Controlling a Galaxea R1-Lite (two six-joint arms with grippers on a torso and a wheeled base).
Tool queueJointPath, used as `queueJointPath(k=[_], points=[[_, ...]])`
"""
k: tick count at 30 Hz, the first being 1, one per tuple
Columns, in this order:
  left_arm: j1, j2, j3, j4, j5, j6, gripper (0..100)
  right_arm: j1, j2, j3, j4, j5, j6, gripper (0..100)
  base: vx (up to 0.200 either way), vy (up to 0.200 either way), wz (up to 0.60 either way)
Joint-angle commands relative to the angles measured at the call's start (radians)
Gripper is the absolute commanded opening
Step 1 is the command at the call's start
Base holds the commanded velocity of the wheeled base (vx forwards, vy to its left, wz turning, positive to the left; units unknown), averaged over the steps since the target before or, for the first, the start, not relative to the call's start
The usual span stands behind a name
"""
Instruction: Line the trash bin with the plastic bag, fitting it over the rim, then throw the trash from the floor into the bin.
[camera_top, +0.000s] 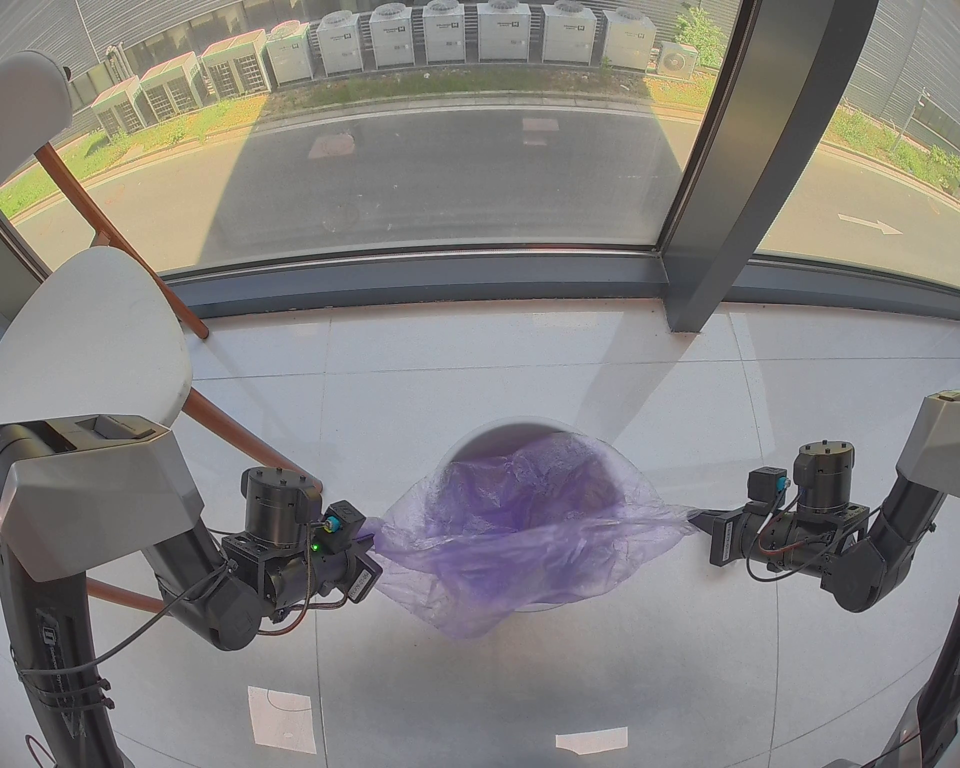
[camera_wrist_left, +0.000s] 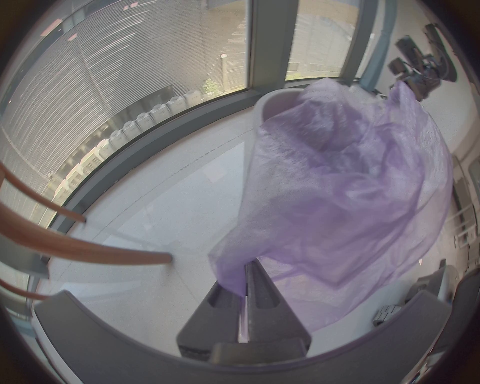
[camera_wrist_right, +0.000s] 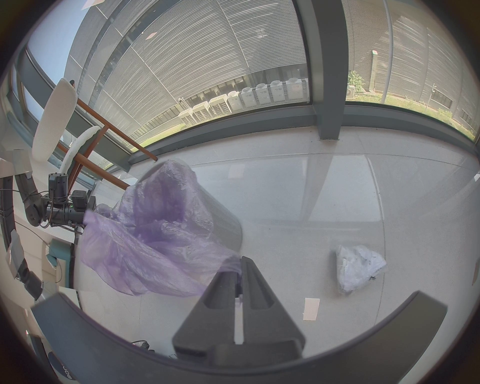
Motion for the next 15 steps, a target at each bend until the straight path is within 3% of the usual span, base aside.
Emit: queueJointPath(k=[1,10,15], points=[[-0.008,-0.001,-0.005,0.000,-0.066,0.059,0,0.019,-0.017,0.023,-0.003,0.030,0.001,0,0.000,0.000,0.00],[-0.013,-0.002,0.025,0.000,-0.123,0.093,0,0.056,-0.055,0.123,0.005,0.064,0.001,0,0.000,0.000,0.00],[-0.013,-0.001,0.053,0.002,-0.151,0.167,0,0.079,-0.048,0.158,0.005,0.073,0.001,0,0.000,0.000,0.00]])
